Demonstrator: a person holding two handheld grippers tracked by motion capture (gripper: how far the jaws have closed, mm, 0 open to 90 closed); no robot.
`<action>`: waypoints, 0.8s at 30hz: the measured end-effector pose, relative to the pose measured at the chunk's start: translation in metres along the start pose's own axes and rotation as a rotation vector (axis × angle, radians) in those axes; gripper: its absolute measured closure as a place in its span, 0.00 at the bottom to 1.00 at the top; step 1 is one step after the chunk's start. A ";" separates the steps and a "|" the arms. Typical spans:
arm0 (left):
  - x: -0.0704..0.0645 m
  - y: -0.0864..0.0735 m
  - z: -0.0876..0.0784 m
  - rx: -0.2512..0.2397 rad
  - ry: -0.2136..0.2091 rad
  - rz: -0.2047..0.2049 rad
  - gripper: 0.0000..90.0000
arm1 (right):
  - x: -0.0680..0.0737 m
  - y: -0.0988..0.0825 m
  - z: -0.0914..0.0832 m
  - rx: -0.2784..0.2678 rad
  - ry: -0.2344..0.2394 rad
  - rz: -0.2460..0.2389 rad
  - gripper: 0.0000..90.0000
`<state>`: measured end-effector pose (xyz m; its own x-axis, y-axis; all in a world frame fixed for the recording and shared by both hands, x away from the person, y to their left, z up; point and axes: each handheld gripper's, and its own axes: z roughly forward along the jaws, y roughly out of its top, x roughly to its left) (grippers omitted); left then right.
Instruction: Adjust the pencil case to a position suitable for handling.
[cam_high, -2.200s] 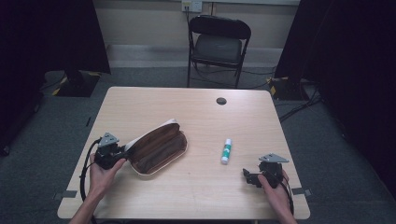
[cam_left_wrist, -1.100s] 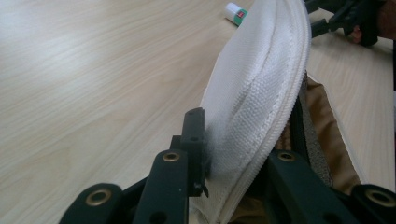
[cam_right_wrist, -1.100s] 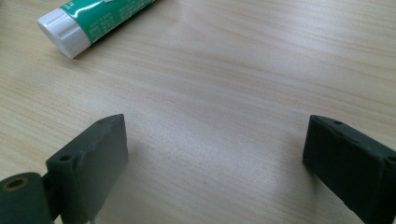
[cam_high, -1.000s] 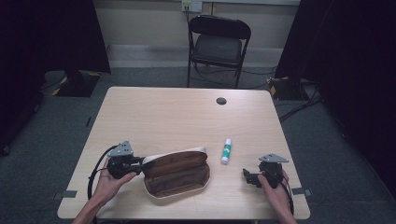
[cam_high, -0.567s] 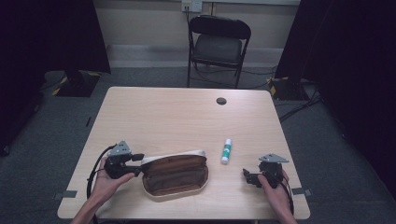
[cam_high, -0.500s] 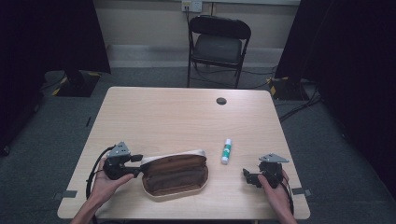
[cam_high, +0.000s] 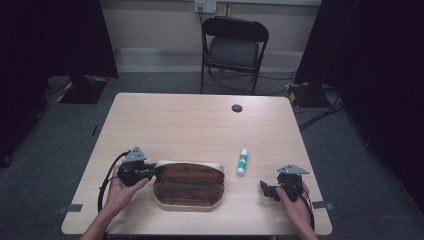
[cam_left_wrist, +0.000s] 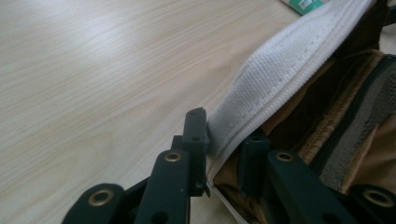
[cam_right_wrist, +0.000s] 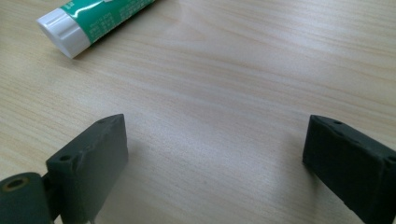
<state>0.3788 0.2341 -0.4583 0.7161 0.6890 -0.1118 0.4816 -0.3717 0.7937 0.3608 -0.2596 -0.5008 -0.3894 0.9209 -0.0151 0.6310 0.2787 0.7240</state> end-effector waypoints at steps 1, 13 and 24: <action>0.000 0.001 0.001 -0.001 0.000 -0.005 0.87 | 0.000 0.000 0.000 0.000 0.000 0.000 0.06; -0.004 -0.001 -0.003 -0.012 -0.048 -0.025 0.74 | 0.000 0.000 0.000 0.000 0.000 0.000 0.06; -0.004 -0.007 -0.016 0.000 -0.044 -0.053 0.42 | 0.000 0.000 0.000 0.000 0.000 0.000 0.06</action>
<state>0.3640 0.2441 -0.4539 0.7109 0.6798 -0.1802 0.5197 -0.3351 0.7859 0.3608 -0.2596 -0.5008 -0.3895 0.9209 -0.0151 0.6310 0.2787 0.7240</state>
